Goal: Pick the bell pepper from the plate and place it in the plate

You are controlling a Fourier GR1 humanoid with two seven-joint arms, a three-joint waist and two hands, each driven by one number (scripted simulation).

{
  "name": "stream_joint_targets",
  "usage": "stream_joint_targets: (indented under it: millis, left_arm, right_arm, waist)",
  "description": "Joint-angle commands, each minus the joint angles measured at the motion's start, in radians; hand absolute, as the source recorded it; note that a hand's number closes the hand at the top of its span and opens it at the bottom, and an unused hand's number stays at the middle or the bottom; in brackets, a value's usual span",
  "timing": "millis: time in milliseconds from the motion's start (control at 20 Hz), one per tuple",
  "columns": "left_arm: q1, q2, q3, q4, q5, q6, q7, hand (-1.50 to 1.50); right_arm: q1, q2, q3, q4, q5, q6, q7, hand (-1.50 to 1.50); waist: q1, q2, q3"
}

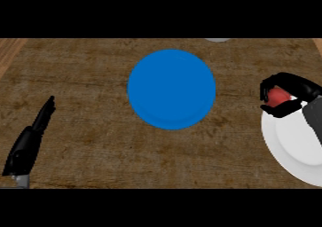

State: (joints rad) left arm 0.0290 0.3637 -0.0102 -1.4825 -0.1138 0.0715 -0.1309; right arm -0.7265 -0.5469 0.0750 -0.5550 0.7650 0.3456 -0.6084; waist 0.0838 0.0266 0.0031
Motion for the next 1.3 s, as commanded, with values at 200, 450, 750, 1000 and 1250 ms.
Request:
stream_joint_targets:
  millis: [200, 450, 750, 1000, 1250]
  left_arm:
    - [-0.061, -0.027, -0.037, 0.011, -0.017, -0.005, 0.006, 0.00]
    - [-0.068, -0.010, -0.018, 0.004, -0.011, -0.011, 0.025, 0.00]
    - [-0.053, -0.022, -0.032, 0.000, -0.013, -0.016, 0.027, 0.00]
    - [-0.046, -0.010, 0.000, 0.016, -0.001, -0.015, 0.025, 0.00]
    - [-0.043, -0.014, 0.004, 0.008, -0.023, 0.007, 0.026, 0.00]
  right_arm:
    - [-0.215, -0.048, 0.048, 0.133, 0.127, -0.104, -0.003, 1.50]
    - [-0.267, -0.048, -0.034, 0.189, 0.089, -0.260, -0.035, 1.50]
    - [-0.362, -0.048, -0.132, 0.212, 0.018, -0.368, -0.117, 1.50]
    - [-0.427, -0.043, -0.208, 0.228, -0.076, -0.298, -0.317, 1.50]
    - [-0.479, -0.036, -0.213, 0.275, -0.106, -0.113, -0.458, 1.50]
  waist:
    - [0.063, 0.037, 0.004]
    - [0.044, 0.026, 0.005]
    - [0.037, 0.018, 0.004]
    - [0.016, 0.008, 0.002]
    - [-0.015, -0.003, -0.001]
